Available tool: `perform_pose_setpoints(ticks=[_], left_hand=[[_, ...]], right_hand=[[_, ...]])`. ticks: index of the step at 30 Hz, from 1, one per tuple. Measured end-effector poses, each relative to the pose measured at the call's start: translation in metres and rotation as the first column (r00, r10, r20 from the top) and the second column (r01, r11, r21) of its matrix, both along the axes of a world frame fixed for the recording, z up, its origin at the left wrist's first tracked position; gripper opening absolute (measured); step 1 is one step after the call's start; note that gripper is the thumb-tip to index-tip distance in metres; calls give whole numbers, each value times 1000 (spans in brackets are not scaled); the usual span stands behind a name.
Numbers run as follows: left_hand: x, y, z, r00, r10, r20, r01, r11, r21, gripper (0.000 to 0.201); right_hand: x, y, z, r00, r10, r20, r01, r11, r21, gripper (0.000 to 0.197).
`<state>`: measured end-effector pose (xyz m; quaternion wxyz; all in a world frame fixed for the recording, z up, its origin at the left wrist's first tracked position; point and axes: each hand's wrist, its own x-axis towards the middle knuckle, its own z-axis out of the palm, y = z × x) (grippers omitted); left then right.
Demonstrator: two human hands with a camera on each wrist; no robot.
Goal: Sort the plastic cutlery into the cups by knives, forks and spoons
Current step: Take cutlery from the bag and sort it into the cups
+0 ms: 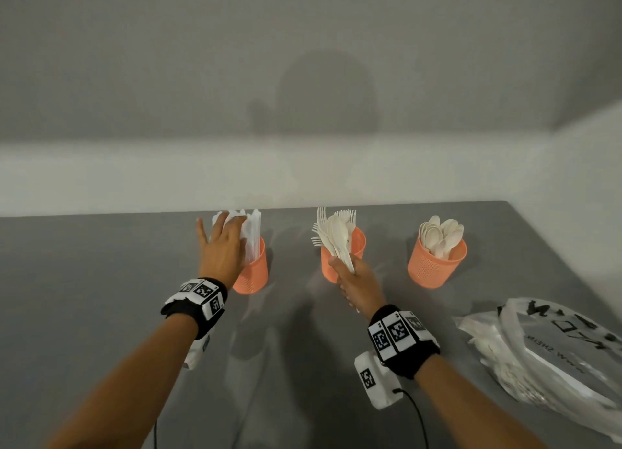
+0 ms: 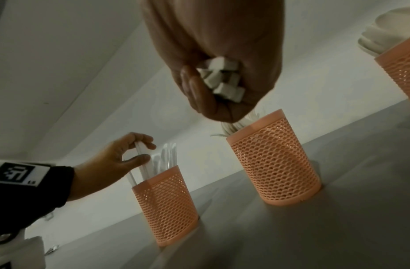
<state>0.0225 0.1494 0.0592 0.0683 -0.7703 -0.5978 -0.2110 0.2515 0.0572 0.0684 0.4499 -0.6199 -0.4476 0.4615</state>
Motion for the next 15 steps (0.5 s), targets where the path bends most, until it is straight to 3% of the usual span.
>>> perform_pose_setpoints(ticks=[4, 7, 10, 13, 15], left_hand=[[-2, -3, -5, 993, 17, -118, -19, 1000, -19, 51], [5, -4, 3, 996, 38, -76, -35, 999, 37, 52], [25, -12, 20, 986, -97, 133, 83, 991, 109, 53], [59, -30, 37, 860, -220, 460, 230, 972, 36, 47], [81, -37, 43, 773, -154, 615, 258, 963, -82, 41]], right_hand=[[-1, 1, -3, 998, -21, 58, 17, 998, 59, 18], [-4, 0, 0, 999, -21, 30, 19, 998, 68, 17], [-7, 1, 2, 1000, -8, -22, 9, 998, 57, 16], [-9, -1, 2, 999, 33, -34, -31, 998, 63, 18], [-9, -4, 3, 996, 73, -57, -69, 995, 69, 18]])
